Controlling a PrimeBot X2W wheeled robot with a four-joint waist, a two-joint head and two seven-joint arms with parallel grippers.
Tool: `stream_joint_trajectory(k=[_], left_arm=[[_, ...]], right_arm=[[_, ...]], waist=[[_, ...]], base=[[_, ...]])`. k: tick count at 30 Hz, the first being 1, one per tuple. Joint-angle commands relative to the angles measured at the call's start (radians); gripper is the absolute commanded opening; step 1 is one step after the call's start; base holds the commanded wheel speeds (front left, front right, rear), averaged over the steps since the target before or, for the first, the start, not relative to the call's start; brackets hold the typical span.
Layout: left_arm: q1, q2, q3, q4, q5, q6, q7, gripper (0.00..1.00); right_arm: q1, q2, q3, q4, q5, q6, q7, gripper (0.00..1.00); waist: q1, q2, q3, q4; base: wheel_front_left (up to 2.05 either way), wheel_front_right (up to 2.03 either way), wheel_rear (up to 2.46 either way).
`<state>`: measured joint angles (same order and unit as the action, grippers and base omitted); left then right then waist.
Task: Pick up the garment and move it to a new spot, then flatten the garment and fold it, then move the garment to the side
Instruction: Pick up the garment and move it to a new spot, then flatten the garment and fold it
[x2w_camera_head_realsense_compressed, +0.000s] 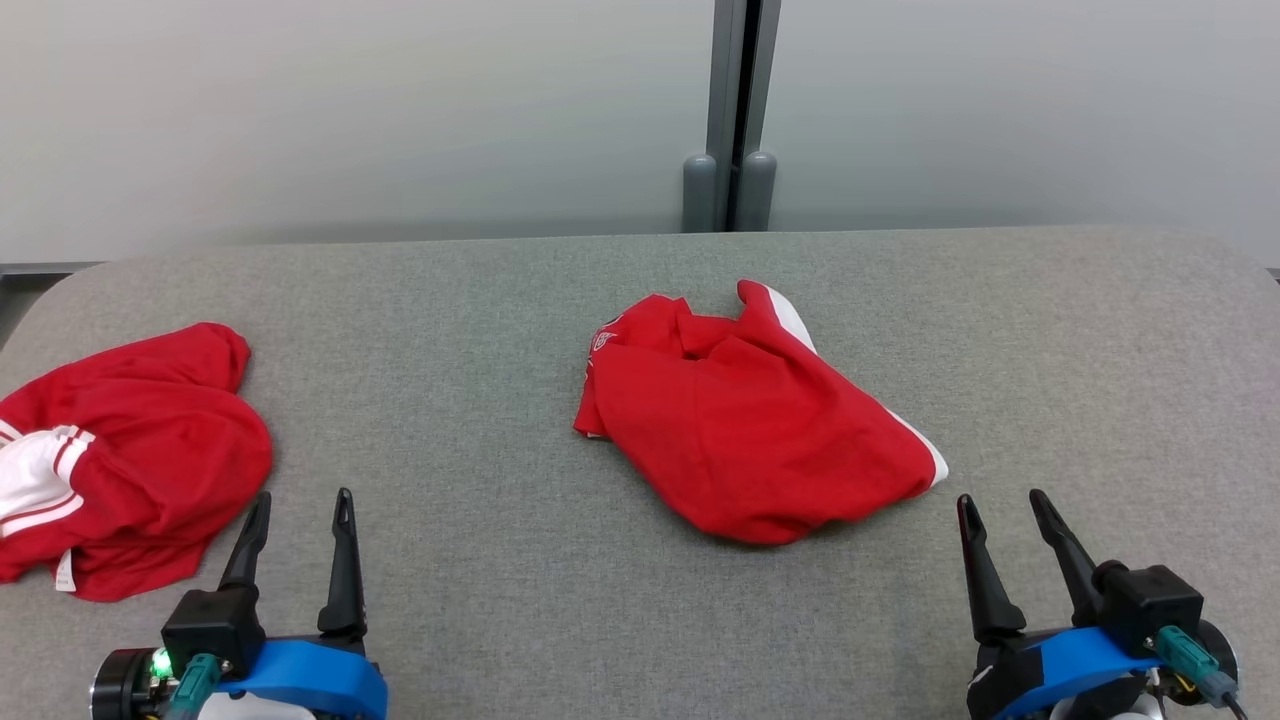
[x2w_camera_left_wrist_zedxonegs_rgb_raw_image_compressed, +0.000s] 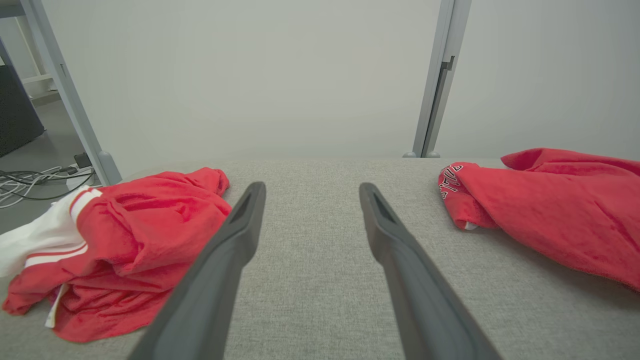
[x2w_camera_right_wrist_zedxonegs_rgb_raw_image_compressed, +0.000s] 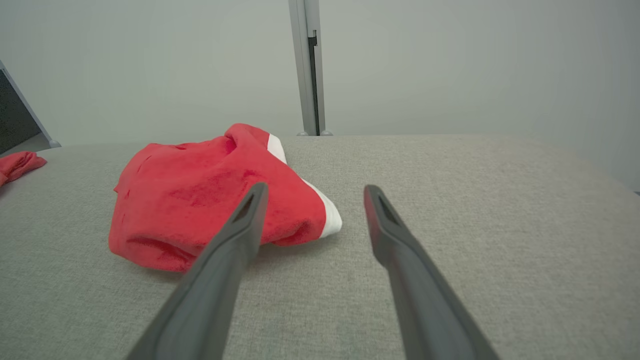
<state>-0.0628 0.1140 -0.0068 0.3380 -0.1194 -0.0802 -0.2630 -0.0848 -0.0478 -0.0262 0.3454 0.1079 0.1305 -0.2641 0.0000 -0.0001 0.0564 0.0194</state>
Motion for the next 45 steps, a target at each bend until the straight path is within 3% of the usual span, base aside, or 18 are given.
stream_joint_trajectory(k=[1,15,24,34,45], left_arm=[[0.008,-0.003,0.014,0.003,0.006,-0.008,-0.003,1.0],[-0.01,-0.012,0.037,0.0,0.034,-0.025,-0.003,1.0],[-0.032,-0.024,0.036,-0.006,0.048,-0.032,-0.003,1.0],[-0.078,-0.037,0.008,-0.01,0.055,-0.041,-0.003,1.0],[-0.113,-0.04,-0.007,-0.001,0.064,-0.045,-0.003,1.0]], right_arm=[[0.009,-0.005,0.001,0.005,-0.001,0.0,-0.001,1.0],[-0.004,-0.005,0.004,0.013,0.006,0.0,-0.001,1.0],[-0.146,-0.013,0.005,0.051,-0.071,0.0,-0.001,1.0],[-0.339,-0.064,-0.009,0.321,-0.081,0.0,-0.001,1.0],[-0.443,-0.032,-0.015,0.632,-0.029,0.0,-0.001,1.0]], waist=[[0.0,0.0001,0.0,-0.001],[0.0,0.0001,0.01,-0.008],[0.0,0.0001,0.037,-0.001],[0.0,0.0001,0.1,0.047],[0.0,0.0001,0.137,0.075]], base=[[0.0,0.0,0.0],[0.0,0.0,0.0],[0.0,0.0,0.0],[0.0,0.0,0.0],[0.0,0.0,0.0]])
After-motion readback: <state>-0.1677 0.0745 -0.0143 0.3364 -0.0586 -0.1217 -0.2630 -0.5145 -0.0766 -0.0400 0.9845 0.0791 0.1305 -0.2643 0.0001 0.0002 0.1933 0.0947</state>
